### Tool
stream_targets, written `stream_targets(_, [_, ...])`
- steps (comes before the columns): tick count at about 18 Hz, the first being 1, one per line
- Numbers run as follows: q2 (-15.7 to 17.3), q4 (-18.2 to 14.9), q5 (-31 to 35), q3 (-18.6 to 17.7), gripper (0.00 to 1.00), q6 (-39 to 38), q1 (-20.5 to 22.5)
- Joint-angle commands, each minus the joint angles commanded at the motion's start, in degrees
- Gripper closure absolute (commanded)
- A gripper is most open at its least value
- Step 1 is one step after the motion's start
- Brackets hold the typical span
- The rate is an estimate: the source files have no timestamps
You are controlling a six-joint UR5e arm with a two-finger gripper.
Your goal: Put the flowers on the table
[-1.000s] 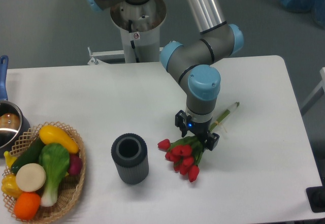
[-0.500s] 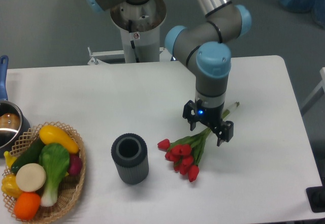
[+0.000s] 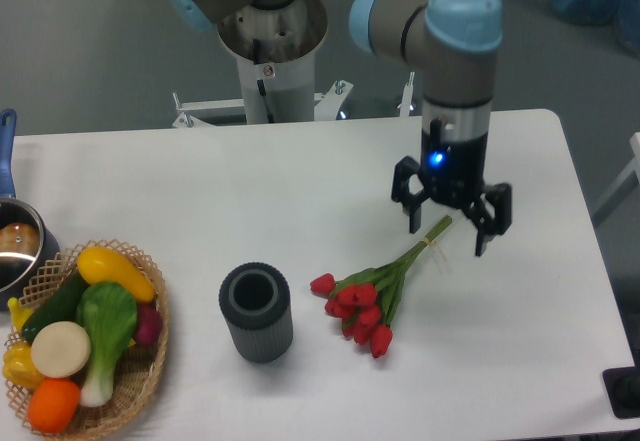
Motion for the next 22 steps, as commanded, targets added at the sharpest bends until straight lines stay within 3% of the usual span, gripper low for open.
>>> stream_targets(6, [4.0, -1.6, 0.3, 1.0, 0.00, 0.2, 2.5])
stream_targets(11, [7.4, -8.5, -0.2, 0.7, 0.00, 1.8, 5.2])
stream_targets(18, [12.7, -15.7, -5.2, -3.3, 0.00, 17.0, 13.5])
stream_targets(22, [13.5, -16.4, -5.7, -3.8, 0.00, 18.2, 14.4])
